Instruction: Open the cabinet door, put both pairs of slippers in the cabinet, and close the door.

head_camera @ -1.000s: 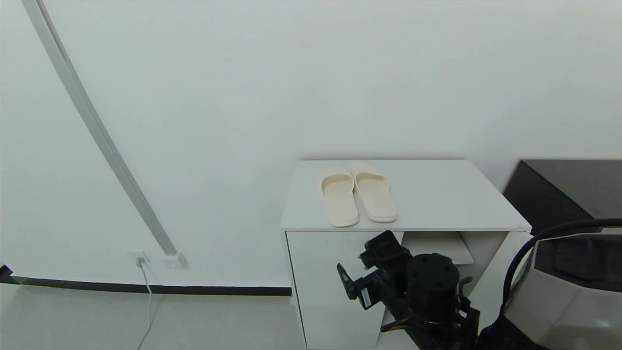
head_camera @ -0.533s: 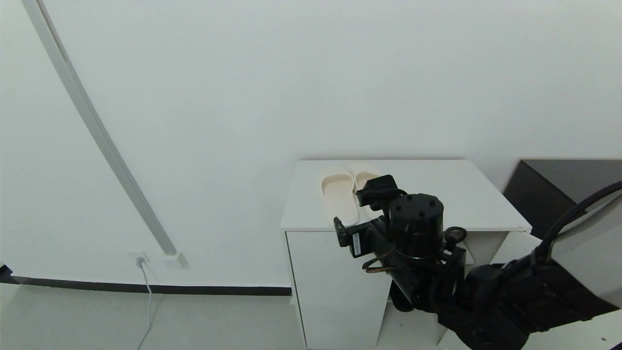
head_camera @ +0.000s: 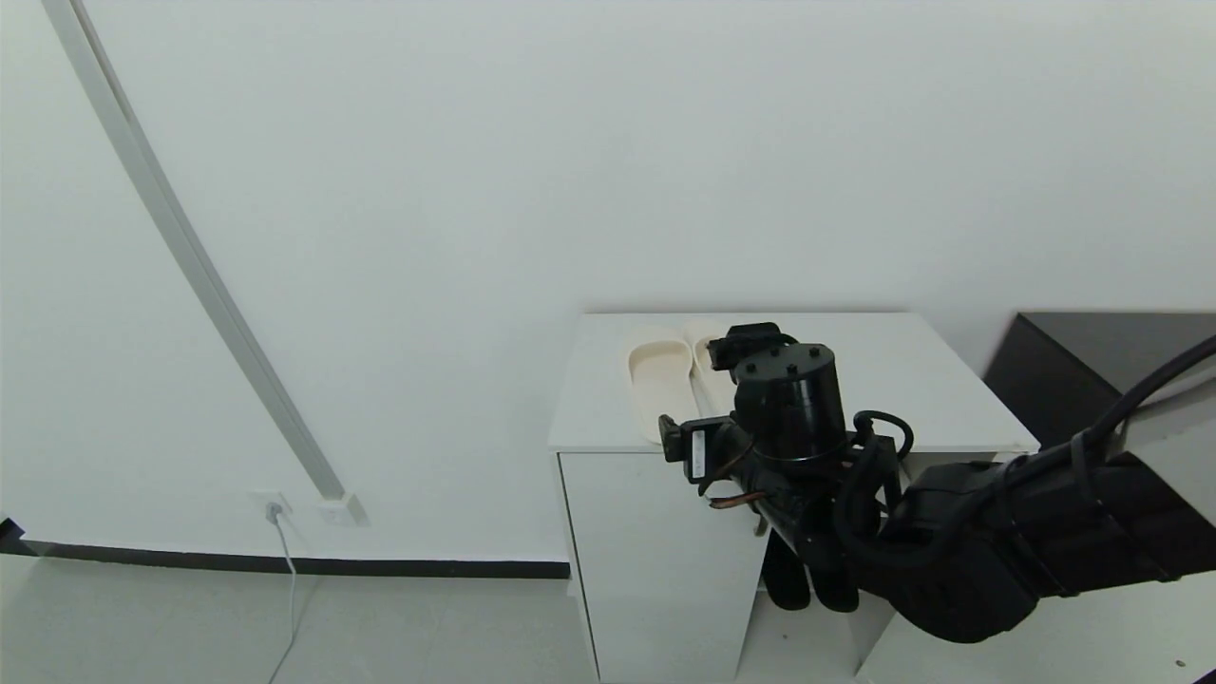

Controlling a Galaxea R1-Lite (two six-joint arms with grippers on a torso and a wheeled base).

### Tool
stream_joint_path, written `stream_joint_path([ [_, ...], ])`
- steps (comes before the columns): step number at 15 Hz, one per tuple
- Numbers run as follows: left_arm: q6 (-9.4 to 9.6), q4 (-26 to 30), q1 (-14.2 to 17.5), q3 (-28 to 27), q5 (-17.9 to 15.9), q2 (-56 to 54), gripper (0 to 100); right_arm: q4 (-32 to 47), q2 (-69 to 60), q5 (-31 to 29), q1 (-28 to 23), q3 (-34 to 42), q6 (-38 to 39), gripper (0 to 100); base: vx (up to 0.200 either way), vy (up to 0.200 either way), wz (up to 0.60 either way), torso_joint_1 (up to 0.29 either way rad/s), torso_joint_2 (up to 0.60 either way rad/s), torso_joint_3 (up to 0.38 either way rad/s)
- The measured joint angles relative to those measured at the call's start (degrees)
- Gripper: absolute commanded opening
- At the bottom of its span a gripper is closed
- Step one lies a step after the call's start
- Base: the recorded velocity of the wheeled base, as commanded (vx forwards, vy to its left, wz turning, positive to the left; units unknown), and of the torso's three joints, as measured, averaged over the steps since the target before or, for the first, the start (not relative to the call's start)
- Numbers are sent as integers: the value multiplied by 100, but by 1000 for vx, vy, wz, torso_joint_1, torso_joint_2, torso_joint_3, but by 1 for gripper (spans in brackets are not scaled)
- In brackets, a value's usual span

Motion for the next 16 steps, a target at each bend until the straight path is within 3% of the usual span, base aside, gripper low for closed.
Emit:
stream_joint_path([
  [5,9,7,-2,-1,-85,0,0,-336,89,-35,-80,110,28,100,200,0,0,2,-2,1],
  [11,2,0,0,2,-72,0,0,-1591,769,17,-221,227,-375,100,0,0,0,0,0,0],
  [16,-16,2,-2,0,-59,0,0,-1705,1356,505,-540,-245,-547,100,0,0,0,0,0,0],
])
